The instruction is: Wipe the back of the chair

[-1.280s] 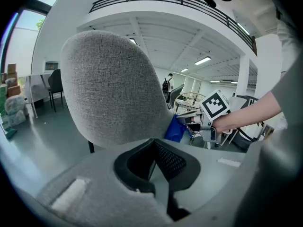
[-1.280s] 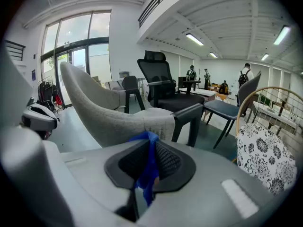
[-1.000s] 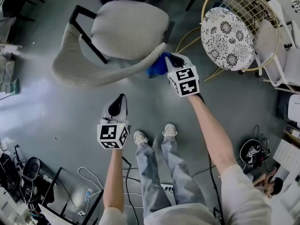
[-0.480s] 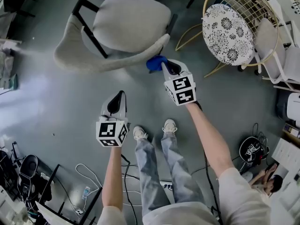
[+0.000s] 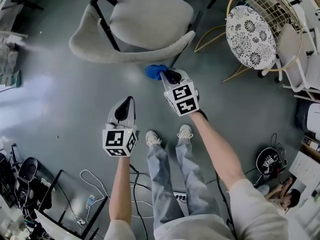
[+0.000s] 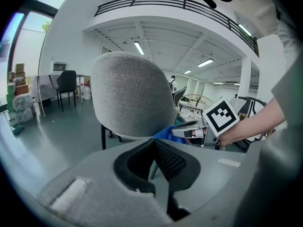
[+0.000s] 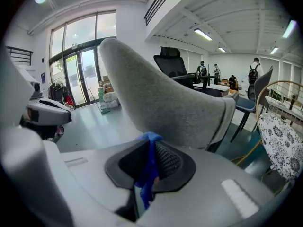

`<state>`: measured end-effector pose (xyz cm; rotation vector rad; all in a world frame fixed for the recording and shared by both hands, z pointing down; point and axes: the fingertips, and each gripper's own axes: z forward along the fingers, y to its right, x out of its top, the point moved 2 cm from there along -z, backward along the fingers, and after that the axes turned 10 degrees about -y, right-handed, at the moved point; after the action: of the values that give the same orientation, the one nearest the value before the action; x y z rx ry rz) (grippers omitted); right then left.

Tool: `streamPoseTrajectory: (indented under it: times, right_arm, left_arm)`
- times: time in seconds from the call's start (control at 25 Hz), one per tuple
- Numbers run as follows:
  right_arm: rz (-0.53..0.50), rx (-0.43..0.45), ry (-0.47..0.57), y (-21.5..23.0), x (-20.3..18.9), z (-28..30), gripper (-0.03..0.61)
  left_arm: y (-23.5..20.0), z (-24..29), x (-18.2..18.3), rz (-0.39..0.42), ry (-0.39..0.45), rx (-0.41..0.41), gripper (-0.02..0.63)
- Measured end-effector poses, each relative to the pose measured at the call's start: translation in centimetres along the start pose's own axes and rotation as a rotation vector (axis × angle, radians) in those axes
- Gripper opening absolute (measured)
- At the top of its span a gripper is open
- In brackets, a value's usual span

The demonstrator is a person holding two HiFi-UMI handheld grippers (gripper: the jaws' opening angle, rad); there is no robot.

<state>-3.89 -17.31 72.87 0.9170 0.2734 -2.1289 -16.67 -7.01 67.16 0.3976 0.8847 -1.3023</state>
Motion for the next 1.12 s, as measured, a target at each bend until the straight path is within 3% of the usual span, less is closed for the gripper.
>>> streamPoseTrajectory:
  times: [0.48,0.64,1.12]
  right_arm:
    - [0.021,0.007,-0.009,-0.7,1.7,4.1,0.031]
    - [-0.019,0.015,-0.027,0.0,1.3,4.3,0.031]
    - [-0.006,-0.009,-0.053,4.7,-0.1,3.2,0.032]
  left_arm:
    - [-3.7,-0.9,-1.0,-0.016,-0.021,0.038,0.003]
    - [-3.1,0.1,-0.7,-0.010,-0.029,0.021,0.003]
    - [-0.7,3.4,0.6,0.007,-0.045,-0.004,0.003]
